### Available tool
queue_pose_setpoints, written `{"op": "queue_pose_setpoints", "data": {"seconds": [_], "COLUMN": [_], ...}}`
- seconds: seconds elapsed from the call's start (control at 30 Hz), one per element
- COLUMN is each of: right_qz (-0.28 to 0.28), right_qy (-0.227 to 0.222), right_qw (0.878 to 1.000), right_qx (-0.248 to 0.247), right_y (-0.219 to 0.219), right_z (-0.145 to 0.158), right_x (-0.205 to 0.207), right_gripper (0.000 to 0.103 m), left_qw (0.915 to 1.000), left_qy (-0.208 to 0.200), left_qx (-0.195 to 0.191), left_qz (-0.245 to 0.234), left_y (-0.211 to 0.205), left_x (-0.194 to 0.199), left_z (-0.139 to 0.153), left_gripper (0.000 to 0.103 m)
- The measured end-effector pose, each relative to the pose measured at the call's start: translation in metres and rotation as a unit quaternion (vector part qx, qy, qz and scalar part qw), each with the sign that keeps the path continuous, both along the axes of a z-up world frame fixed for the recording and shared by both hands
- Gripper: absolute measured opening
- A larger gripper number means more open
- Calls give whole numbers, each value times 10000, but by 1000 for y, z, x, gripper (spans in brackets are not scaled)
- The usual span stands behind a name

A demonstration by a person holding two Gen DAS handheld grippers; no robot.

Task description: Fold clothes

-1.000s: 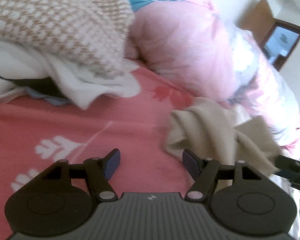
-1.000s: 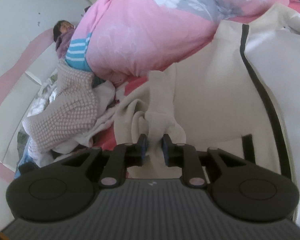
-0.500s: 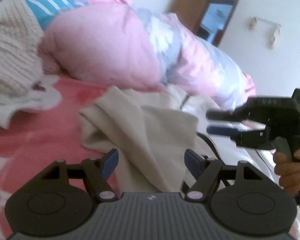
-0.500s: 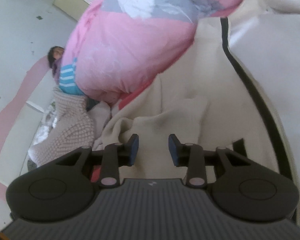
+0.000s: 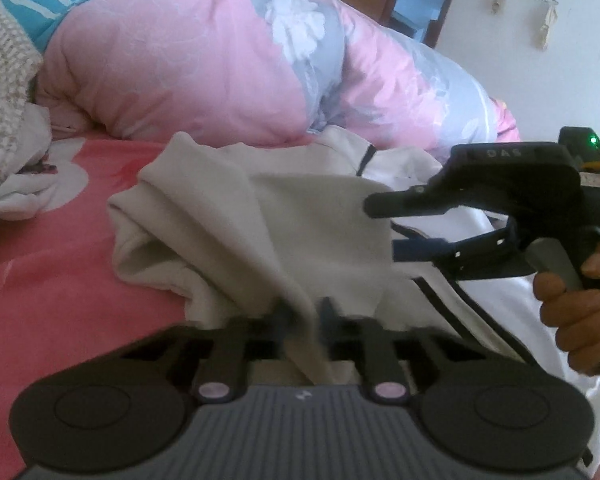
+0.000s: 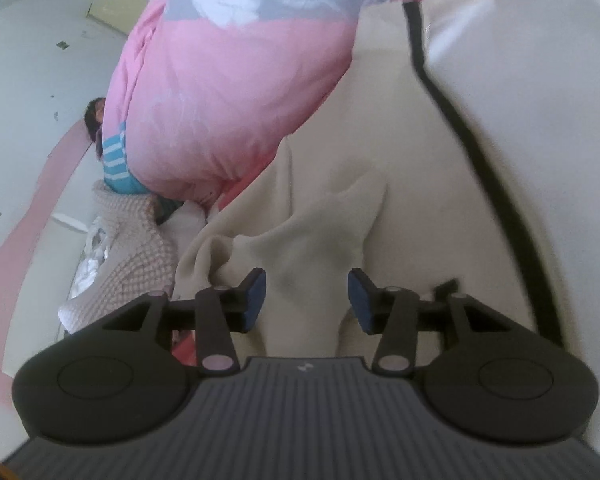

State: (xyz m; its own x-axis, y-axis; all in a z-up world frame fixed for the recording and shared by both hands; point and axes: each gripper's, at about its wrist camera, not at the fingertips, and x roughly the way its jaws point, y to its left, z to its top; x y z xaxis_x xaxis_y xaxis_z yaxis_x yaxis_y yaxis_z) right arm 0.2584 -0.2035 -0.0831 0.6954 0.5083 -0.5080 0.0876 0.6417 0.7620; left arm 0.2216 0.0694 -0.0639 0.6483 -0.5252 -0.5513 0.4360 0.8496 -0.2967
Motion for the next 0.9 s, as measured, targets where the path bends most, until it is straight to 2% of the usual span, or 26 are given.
{"op": "queue_pose_setpoints", "data": {"seconds": [0.07,0.17,0.3,0.37,0.43,0.53,0.57,0.7,0.8,0.9], "right_qz": [148,388,847,1086,1241,1361,1377,1212,976,808], "right_qy": [-32,-257,-719,-928,-1062,-1188,-1223,-1291,-1359,-1414], "right_qw": [9998,9987,9932,9884,9850,9818,9812,9835,9858,9858], "right_qx": [108,204,361,511,565,584,575,381,121,-406], "right_y": [8,22,53,70,84,94,94,80,59,44], "right_z": [0,12,40,51,58,64,65,65,65,63], "right_x": [8,19,45,58,67,68,66,52,38,29], "right_gripper": [47,47,47,47,47,48,48,49,50,55], "left_qw": [9991,9931,9830,9756,9667,9503,9483,9587,9645,9681], "left_qy": [99,251,157,110,63,-8,-34,-177,-196,-109], "left_qx": [-391,-1077,-1499,-1707,-1912,-2213,-2234,-1894,-1696,-1537], "left_qz": [125,385,1047,1376,1703,2187,2255,2113,2017,1977], "left_y": [14,42,78,95,113,140,143,126,118,111], "left_x": [6,16,19,20,22,24,24,20,17,19], "left_z": [4,10,12,12,13,14,15,21,22,19], "left_gripper": [4,4,5,10,29,36,36,50,51,52]}}
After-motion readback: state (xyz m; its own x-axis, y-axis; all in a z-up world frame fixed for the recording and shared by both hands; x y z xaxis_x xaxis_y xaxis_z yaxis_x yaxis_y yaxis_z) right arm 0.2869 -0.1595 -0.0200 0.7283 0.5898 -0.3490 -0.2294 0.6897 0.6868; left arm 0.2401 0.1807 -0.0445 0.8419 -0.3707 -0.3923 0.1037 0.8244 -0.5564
